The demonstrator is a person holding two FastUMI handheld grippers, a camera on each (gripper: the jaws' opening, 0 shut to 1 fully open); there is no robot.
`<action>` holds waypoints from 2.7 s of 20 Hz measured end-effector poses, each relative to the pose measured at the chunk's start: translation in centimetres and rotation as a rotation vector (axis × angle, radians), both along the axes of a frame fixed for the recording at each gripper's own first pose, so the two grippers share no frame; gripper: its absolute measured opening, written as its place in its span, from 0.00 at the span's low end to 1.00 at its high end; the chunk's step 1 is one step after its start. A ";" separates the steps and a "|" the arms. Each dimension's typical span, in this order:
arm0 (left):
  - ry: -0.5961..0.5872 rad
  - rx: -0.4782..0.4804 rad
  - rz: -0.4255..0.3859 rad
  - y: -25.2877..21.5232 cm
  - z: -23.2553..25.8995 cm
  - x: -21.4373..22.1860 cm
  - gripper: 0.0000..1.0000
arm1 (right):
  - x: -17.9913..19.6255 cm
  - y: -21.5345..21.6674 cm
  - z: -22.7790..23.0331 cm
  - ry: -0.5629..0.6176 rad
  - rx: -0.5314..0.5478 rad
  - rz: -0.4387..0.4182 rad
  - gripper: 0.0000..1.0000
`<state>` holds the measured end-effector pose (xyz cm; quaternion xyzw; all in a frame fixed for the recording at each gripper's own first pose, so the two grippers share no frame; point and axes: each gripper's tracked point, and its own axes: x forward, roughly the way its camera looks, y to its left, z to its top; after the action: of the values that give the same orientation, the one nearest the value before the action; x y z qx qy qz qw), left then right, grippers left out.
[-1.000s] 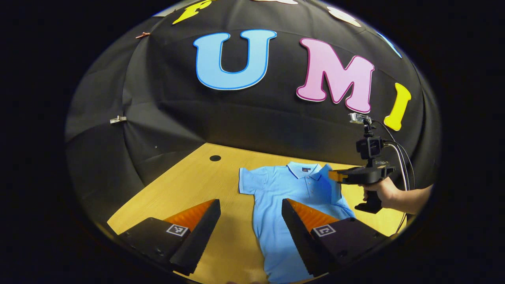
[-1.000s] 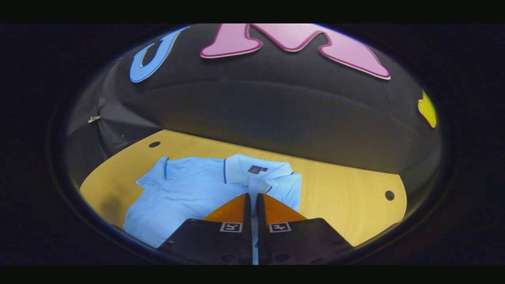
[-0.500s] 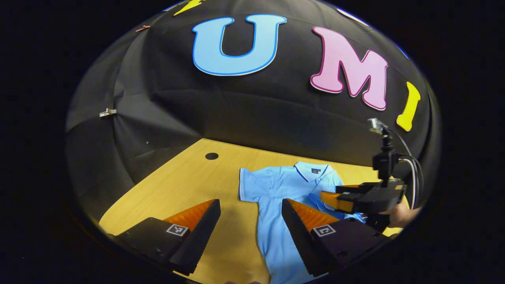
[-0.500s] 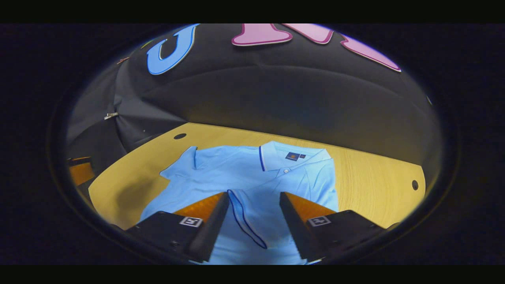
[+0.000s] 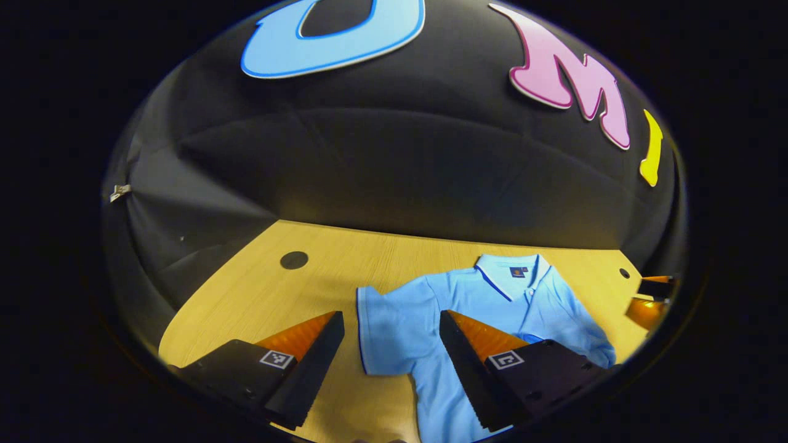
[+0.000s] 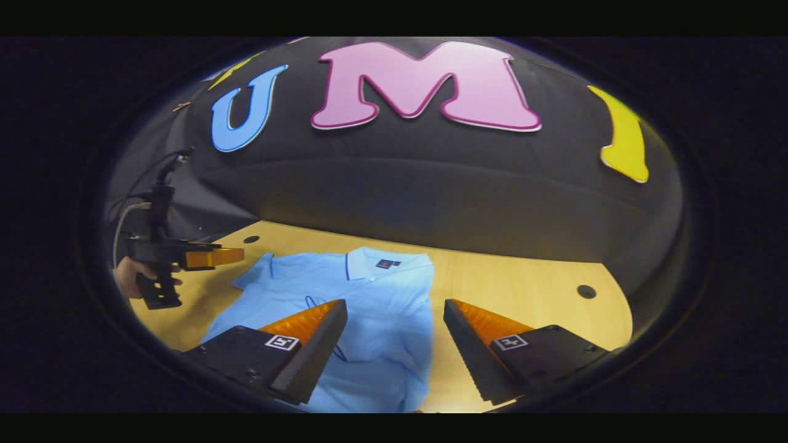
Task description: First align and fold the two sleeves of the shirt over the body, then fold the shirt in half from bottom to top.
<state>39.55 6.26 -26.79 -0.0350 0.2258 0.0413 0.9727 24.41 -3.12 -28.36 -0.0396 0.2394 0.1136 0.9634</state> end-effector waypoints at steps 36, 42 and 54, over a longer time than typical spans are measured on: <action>0.059 -0.178 -0.316 -23.1 1.8 0.7 0.12 | -9.5 -9.0 -0.3 0.037 0.064 -0.183 0.97; 0.053 -0.181 -0.398 -24.4 1.1 -6.7 0.64 | -14.0 -7.0 -0.5 0.062 0.051 -0.174 0.97; 0.194 -0.093 -0.218 -13.9 -3.3 -32.5 0.97 | -28.6 -0.6 -4.4 0.271 0.109 -0.123 0.92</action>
<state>7.03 -7.69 -30.07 -0.0513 0.3228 -0.0719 0.9423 -4.14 -3.73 -32.80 0.0432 0.3625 0.0713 0.9282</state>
